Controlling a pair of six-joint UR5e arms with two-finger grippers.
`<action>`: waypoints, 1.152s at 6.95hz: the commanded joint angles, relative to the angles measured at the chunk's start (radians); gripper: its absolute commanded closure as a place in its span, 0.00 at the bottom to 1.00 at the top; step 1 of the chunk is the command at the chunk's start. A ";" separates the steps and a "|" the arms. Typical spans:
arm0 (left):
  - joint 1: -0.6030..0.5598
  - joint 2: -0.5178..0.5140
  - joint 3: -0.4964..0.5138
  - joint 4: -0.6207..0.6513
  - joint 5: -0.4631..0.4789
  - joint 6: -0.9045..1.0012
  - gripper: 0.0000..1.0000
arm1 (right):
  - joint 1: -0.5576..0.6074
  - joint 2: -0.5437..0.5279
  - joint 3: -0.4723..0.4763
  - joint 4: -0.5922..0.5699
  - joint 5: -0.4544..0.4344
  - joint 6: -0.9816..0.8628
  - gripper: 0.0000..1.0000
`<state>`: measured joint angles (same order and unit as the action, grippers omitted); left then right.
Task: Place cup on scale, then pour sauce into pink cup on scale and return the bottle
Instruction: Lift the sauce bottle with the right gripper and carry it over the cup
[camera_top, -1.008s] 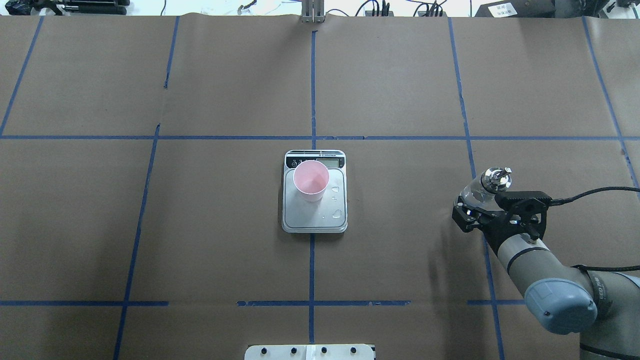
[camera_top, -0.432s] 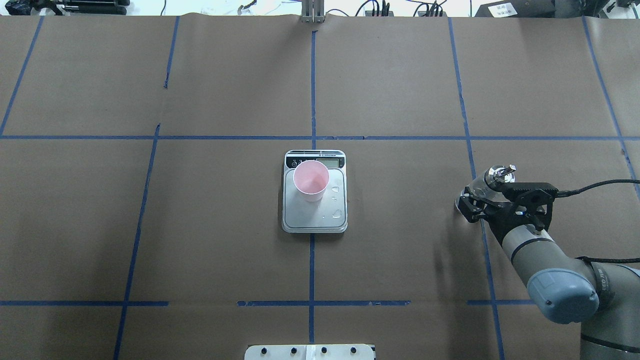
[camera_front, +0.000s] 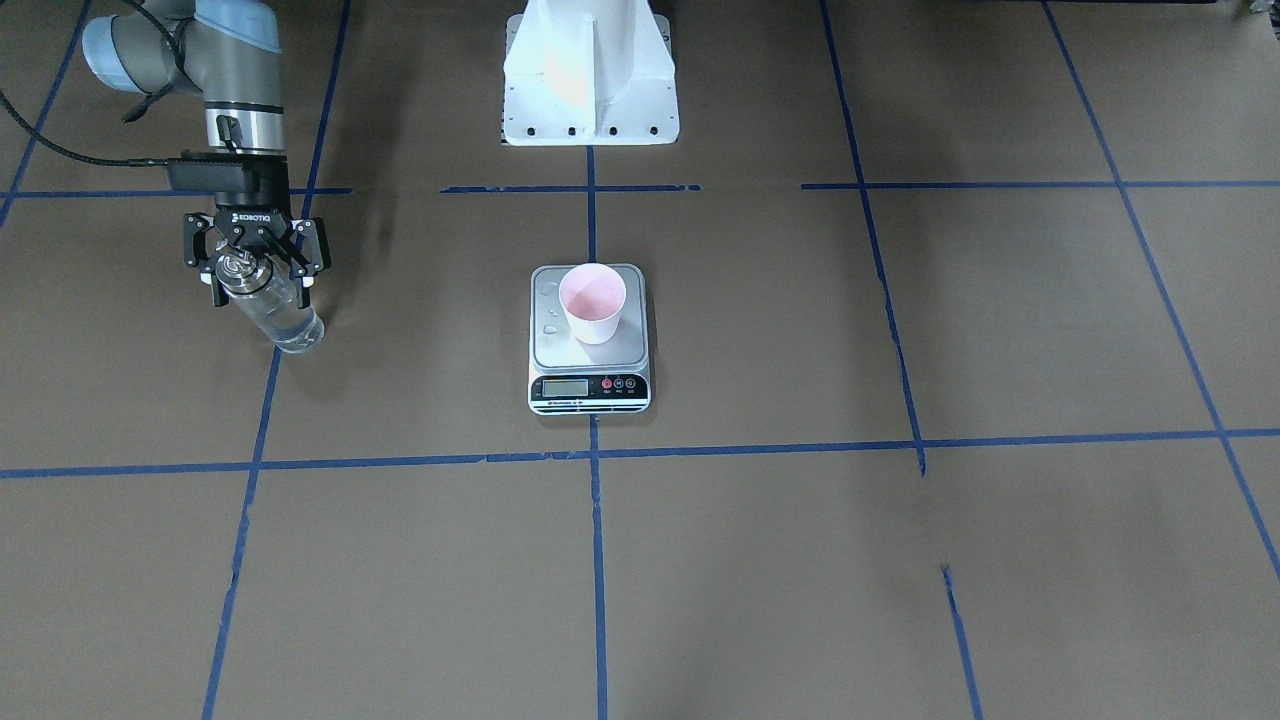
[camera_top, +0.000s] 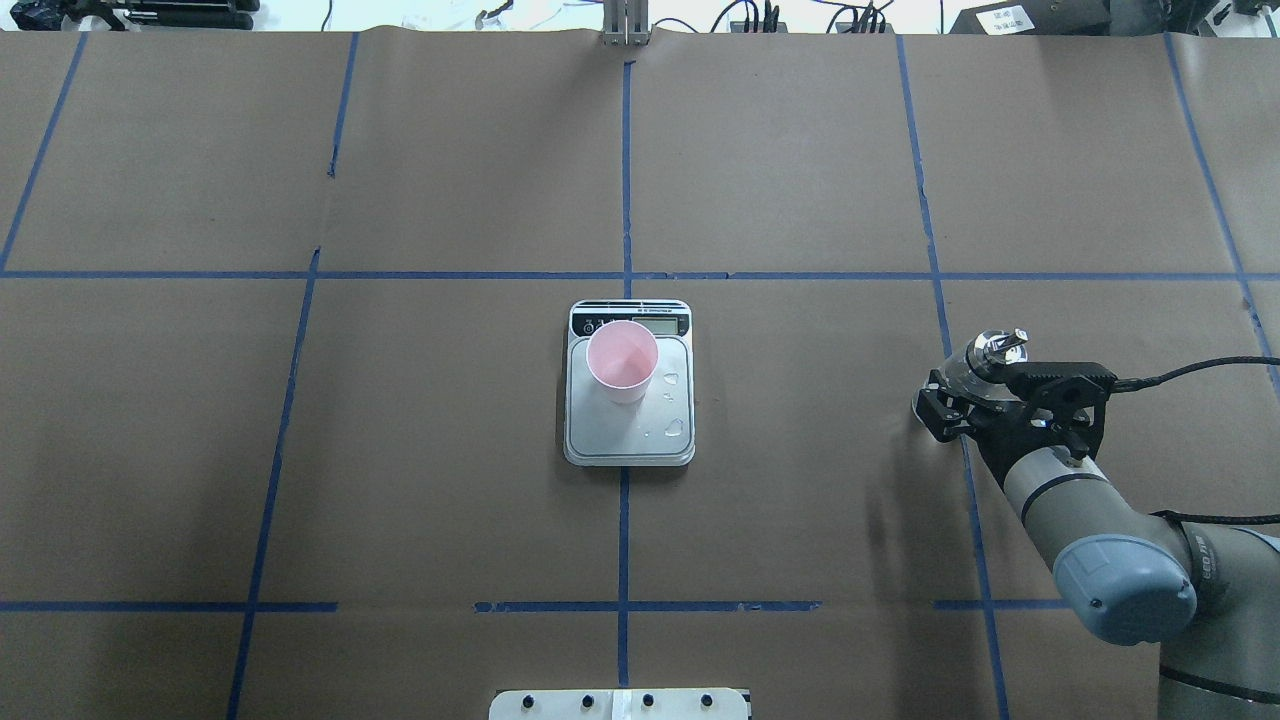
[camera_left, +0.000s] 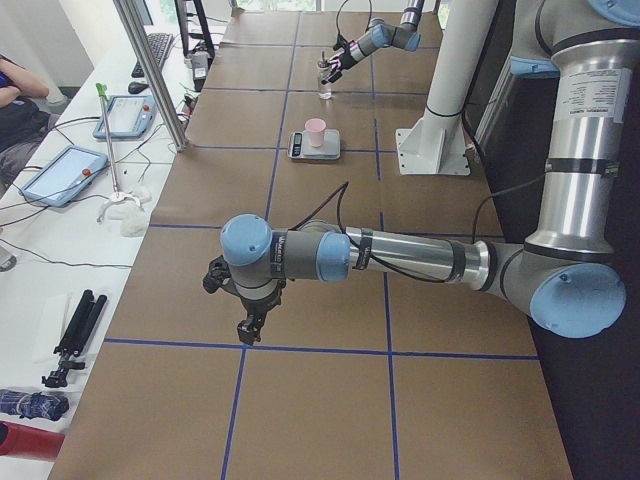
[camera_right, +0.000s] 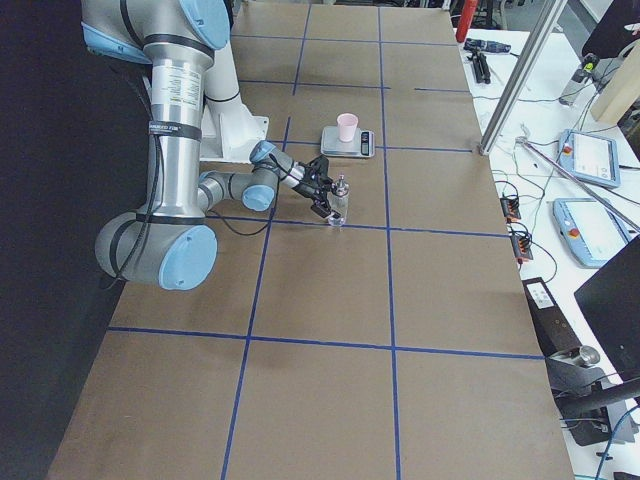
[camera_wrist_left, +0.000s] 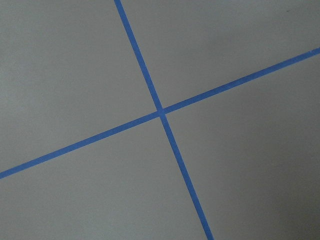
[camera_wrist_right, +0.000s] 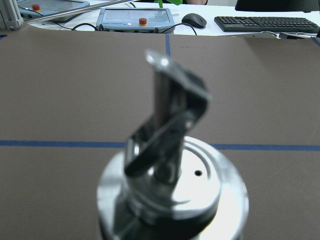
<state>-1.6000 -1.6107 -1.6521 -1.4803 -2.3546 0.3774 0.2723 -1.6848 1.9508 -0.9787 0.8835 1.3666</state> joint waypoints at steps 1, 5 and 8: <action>0.000 0.000 0.002 0.000 0.000 0.000 0.00 | 0.001 0.016 -0.007 0.000 -0.004 0.000 0.00; 0.000 0.000 0.000 0.000 0.000 0.000 0.00 | 0.004 0.033 -0.018 0.047 -0.014 -0.001 1.00; 0.000 0.000 0.000 0.000 0.000 0.000 0.00 | 0.039 0.036 0.031 0.084 -0.017 -0.157 1.00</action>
<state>-1.6000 -1.6117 -1.6517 -1.4803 -2.3547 0.3773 0.2931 -1.6502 1.9545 -0.9007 0.8666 1.2883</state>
